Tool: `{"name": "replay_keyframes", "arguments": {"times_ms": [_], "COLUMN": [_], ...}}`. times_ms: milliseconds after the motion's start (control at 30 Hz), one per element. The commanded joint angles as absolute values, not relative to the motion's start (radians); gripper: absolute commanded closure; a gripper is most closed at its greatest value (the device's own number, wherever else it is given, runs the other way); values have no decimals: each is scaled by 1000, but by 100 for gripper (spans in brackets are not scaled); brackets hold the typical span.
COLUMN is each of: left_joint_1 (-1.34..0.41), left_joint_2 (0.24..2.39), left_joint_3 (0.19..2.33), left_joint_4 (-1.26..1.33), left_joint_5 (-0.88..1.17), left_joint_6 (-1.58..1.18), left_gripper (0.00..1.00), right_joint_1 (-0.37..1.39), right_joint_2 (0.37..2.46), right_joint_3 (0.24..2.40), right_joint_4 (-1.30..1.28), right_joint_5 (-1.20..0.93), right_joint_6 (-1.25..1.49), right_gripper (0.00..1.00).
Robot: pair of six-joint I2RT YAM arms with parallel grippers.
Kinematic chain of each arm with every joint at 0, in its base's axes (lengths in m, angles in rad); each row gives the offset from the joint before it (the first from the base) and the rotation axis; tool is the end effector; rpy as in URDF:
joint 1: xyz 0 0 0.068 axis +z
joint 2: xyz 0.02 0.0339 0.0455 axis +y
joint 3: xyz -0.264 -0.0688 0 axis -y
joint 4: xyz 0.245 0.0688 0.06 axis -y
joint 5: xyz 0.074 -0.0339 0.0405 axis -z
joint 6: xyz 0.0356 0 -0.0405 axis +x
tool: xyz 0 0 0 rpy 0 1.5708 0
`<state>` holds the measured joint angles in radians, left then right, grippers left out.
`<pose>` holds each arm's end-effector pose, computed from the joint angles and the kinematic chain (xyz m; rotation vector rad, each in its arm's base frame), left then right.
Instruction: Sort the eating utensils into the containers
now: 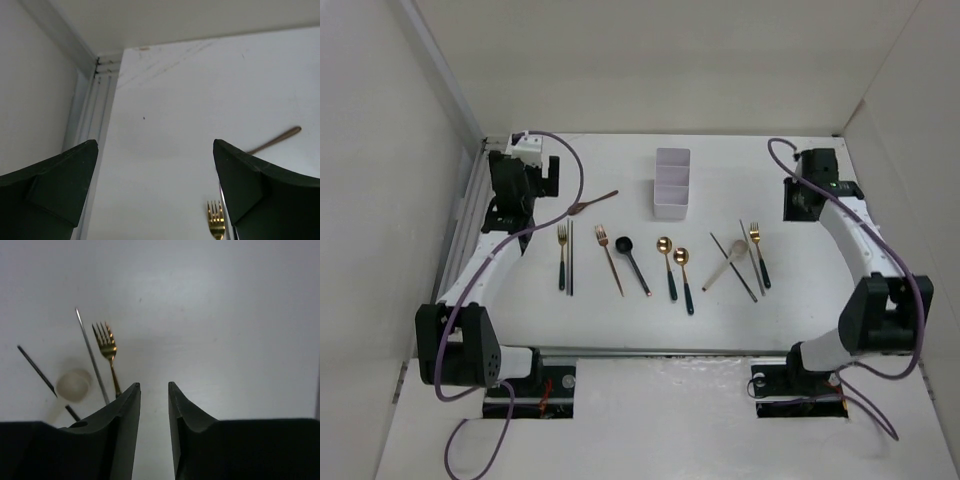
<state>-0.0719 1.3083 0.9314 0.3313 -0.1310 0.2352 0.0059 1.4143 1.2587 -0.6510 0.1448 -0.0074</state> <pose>0.3101 -0.0177 0.3291 0.1472 1.6142 0.2318 0.3058 -0.0033 0.3167 0.0534 2.3727 -0.1728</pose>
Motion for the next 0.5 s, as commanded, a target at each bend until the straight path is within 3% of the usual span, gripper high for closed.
{"name": "replay_keyframes", "arguments": {"times_ms": [0,233,467], "left_joint_1": [-78,-89,-89], "left_joint_2": [1295,1263,1243], "left_joint_3": [980,890,870], "left_joint_4": [181,222,232], "left_joint_5": [-62,-69,-78], "left_joint_6": [229,172,183], "left_gripper": [0,0,0], "right_joint_1": [5,5,5], "right_joint_2": [1491,1621,1684], "right_joint_3": [1243,1183,1160], "right_joint_4": [-830,-810,-775], "right_joint_5": [-1,-130,-109], "right_joint_6": [63,49,49], "right_gripper": [66,65,68]}}
